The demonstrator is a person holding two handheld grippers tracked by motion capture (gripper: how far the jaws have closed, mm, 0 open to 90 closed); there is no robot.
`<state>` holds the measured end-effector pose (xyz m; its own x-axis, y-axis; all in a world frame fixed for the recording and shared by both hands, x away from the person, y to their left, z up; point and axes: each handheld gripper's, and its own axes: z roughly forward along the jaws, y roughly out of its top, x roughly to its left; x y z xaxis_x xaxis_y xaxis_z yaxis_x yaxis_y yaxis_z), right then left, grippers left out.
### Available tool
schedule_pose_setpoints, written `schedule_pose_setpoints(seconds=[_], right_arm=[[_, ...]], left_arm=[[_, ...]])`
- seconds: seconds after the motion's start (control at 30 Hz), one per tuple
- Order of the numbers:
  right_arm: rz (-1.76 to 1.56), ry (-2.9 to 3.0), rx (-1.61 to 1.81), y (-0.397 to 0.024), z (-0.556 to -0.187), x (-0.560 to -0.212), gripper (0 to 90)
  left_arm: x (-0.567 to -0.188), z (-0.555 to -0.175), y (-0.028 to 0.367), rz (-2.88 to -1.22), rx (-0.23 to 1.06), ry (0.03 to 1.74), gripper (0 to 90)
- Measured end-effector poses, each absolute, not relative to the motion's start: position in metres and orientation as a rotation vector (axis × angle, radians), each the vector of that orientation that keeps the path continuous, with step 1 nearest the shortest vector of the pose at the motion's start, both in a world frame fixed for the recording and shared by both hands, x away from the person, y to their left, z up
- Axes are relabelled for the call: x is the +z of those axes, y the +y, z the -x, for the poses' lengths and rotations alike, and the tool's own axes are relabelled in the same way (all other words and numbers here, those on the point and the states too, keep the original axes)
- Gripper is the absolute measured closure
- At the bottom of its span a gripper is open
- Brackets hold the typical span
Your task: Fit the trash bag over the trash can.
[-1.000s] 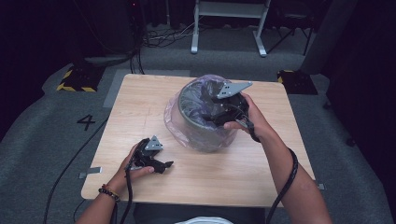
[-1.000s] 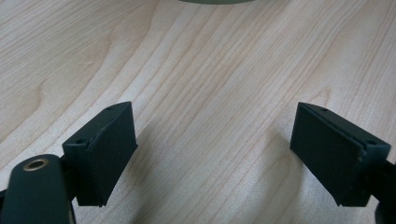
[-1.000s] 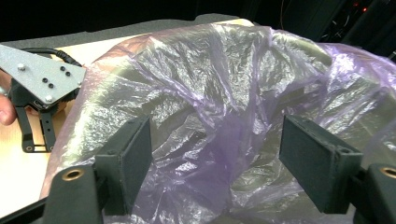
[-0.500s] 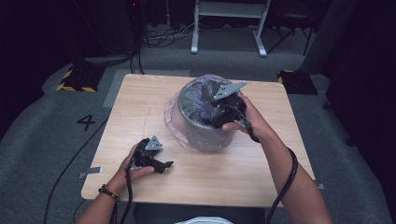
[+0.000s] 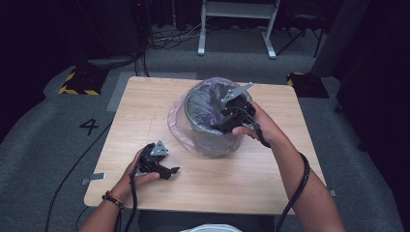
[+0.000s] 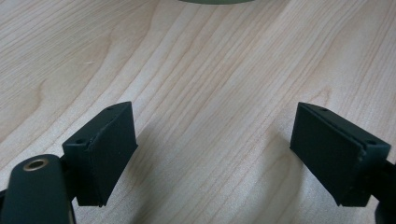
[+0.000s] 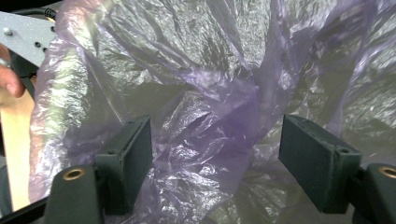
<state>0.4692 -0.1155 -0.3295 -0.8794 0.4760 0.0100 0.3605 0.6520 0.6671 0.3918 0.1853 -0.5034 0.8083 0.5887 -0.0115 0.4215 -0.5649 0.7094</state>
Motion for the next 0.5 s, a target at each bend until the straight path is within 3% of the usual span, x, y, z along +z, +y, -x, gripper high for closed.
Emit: schedule_pose_setpoints(seconds=[0.5], right_arm=[[-0.749,2.741,1.015,-0.1153,-0.4738,-0.3307,22.1]], left_arm=[[-0.5034,-0.3918,0.1853,-2.254,0.294,0.740,14.1]])
